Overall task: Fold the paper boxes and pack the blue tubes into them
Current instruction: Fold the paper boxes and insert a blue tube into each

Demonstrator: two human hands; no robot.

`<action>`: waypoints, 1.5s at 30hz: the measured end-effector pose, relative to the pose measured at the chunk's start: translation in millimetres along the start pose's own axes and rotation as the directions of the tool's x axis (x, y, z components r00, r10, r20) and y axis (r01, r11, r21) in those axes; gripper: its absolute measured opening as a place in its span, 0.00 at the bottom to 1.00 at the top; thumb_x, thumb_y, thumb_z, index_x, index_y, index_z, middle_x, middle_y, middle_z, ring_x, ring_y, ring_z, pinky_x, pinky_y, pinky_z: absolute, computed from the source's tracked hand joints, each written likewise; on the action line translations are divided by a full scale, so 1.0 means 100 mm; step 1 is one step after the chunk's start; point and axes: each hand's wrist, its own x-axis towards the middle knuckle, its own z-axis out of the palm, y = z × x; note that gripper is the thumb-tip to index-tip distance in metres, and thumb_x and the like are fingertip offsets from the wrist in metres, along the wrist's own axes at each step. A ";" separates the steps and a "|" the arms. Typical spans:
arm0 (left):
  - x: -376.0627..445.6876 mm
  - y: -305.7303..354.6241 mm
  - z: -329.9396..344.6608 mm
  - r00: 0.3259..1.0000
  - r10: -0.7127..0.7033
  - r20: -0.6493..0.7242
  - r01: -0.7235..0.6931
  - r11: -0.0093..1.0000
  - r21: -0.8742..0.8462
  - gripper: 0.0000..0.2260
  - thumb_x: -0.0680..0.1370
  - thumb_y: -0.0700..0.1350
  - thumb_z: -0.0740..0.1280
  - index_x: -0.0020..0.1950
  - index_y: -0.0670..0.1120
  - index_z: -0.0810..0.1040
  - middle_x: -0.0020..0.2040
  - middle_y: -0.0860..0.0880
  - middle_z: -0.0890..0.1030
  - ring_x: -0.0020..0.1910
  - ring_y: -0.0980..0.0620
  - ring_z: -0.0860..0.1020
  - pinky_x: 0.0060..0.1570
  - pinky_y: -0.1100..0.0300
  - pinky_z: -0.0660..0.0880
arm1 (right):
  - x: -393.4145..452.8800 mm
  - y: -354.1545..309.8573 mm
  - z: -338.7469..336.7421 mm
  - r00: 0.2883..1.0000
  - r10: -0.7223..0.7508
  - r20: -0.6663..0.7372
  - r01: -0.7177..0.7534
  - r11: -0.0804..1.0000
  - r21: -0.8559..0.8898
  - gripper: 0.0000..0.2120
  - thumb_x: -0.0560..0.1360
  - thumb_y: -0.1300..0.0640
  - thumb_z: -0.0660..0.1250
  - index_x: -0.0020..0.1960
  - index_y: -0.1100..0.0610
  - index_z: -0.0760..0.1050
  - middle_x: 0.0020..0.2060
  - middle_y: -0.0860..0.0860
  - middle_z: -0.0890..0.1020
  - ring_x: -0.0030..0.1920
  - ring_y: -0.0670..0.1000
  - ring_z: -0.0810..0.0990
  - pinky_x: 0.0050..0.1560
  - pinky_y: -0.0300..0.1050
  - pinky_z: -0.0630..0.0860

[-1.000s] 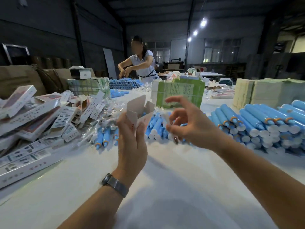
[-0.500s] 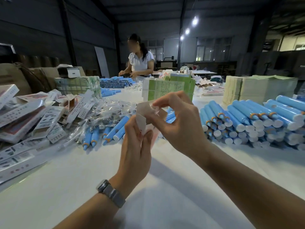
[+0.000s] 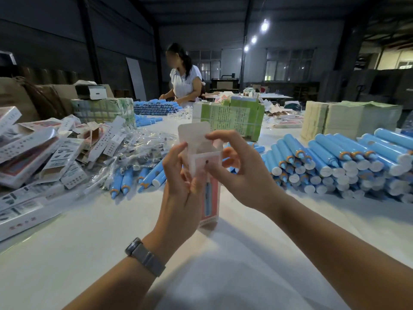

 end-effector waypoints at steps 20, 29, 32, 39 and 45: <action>0.05 -0.06 -0.07 0.991 -0.084 0.107 0.106 0.970 -0.220 0.19 0.82 0.39 0.58 0.58 0.67 0.70 0.52 0.56 0.80 0.45 0.57 0.80 0.46 0.62 0.78 | -0.02 0.05 -0.02 0.988 0.127 -0.088 -0.105 0.971 0.214 0.19 0.68 0.57 0.78 0.52 0.42 0.75 0.46 0.46 0.81 0.38 0.46 0.80 0.37 0.40 0.78; 0.05 -0.03 -0.07 0.986 -0.091 0.143 0.118 0.974 -0.195 0.17 0.81 0.40 0.59 0.57 0.65 0.69 0.53 0.57 0.80 0.45 0.58 0.80 0.45 0.61 0.78 | 0.02 0.03 -0.14 0.997 0.079 -0.018 -0.076 0.985 0.155 0.12 0.68 0.59 0.77 0.46 0.51 0.76 0.52 0.47 0.80 0.48 0.49 0.80 0.41 0.42 0.77; 0.05 -0.03 -0.07 0.984 -0.094 0.154 0.124 0.973 -0.197 0.16 0.81 0.41 0.60 0.57 0.65 0.69 0.53 0.56 0.80 0.45 0.57 0.80 0.46 0.60 0.78 | 0.03 0.03 -0.17 0.995 0.098 -0.009 -0.094 0.970 0.225 0.13 0.64 0.62 0.78 0.42 0.52 0.76 0.59 0.53 0.81 0.54 0.54 0.81 0.44 0.50 0.77; 0.09 -0.01 -0.08 0.979 -0.080 0.186 0.120 0.970 -0.210 0.17 0.80 0.36 0.58 0.60 0.59 0.66 0.57 0.60 0.79 0.52 0.58 0.79 0.49 0.58 0.78 | 0.03 0.04 -0.11 0.986 0.157 -0.054 -0.125 0.917 0.380 0.21 0.61 0.67 0.78 0.45 0.50 0.73 0.46 0.50 0.82 0.47 0.51 0.78 0.41 0.47 0.72; 0.07 -0.04 -0.08 0.978 -0.127 0.164 0.168 0.949 -0.268 0.21 0.80 0.39 0.59 0.57 0.69 0.66 0.56 0.47 0.79 0.47 0.53 0.80 0.50 0.49 0.79 | 0.02 0.05 -0.12 0.989 0.151 -0.002 -0.140 0.925 0.353 0.13 0.65 0.65 0.77 0.45 0.51 0.82 0.49 0.50 0.83 0.51 0.60 0.78 0.49 0.56 0.75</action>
